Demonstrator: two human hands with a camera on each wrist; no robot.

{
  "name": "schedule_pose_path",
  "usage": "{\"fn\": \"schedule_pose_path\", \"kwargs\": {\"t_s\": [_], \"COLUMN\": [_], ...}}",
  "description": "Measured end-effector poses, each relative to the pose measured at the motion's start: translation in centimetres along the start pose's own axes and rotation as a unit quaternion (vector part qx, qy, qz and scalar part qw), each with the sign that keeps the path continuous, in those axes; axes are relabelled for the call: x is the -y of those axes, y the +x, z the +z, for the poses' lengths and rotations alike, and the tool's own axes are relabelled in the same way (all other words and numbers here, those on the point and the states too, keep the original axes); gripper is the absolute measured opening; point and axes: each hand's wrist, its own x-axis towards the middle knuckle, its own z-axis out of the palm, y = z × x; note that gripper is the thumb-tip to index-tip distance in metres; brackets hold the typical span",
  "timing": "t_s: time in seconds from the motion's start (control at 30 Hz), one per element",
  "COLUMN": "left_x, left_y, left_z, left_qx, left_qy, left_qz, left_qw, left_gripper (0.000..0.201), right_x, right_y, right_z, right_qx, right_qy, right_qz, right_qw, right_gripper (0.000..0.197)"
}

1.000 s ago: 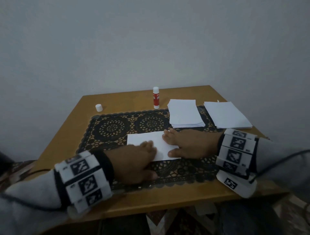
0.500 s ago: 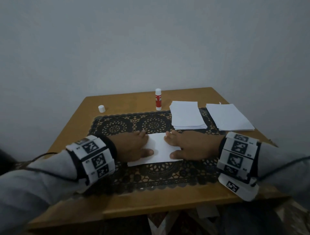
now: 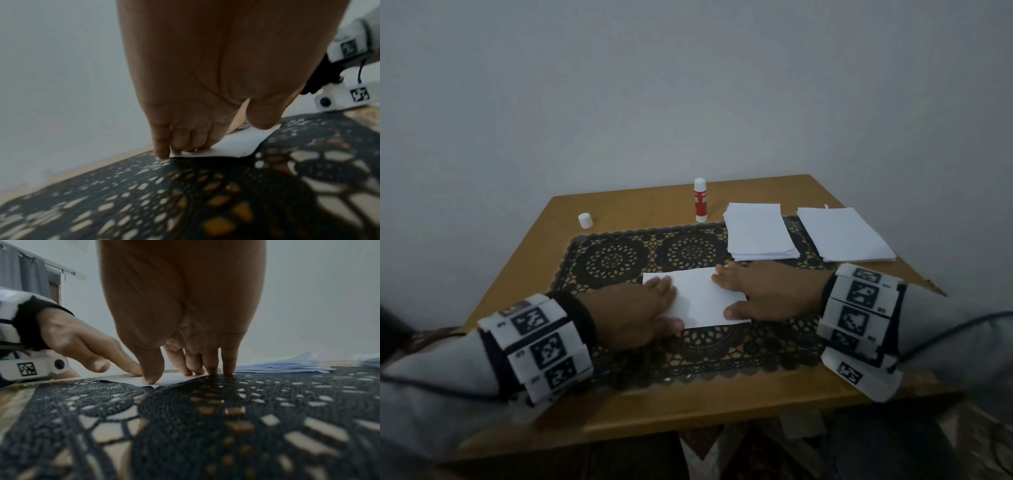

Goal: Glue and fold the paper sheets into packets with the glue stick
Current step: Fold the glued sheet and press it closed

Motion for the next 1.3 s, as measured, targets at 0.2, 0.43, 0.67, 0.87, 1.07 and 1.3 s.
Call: {"fn": "schedule_pose_path", "kwargs": {"t_s": [0.2,0.43,0.67,0.87,1.07,1.3], "left_x": [-0.9,-0.5,-0.4,-2.4,-2.2,1.1], "left_y": [-2.0,-2.5,0.0,2.8,3.6,3.9], "left_z": [2.3,3.9,1.0,-1.3,-1.0,-0.2], "left_qx": [0.057,0.040,0.018,0.000,-0.002,-0.058], "left_qy": [0.002,0.030,0.005,-0.024,-0.007,0.005], "left_qz": [0.081,0.052,-0.022,0.009,0.037,-0.049], "left_qw": [0.995,0.997,1.000,1.000,0.999,0.997], "left_gripper": [0.103,0.106,0.085,0.079,0.074,0.074], "right_x": [0.0,0.0,0.0,0.3,0.1,0.1], "right_y": [-0.1,-0.1,-0.1,-0.2,0.1,0.1], "right_z": [0.0,0.0,0.1,-0.1,0.2,0.3], "right_qx": [0.003,0.009,0.000,-0.027,-0.074,-0.078], "right_qy": [0.004,0.010,0.014,0.026,0.004,0.019], "right_qz": [-0.005,0.001,0.003,0.006,0.016,0.026], "right_qw": [1.000,1.000,1.000,0.999,0.997,0.996], "right_gripper": [0.071,0.071,0.071,0.070,0.066,0.066]}}
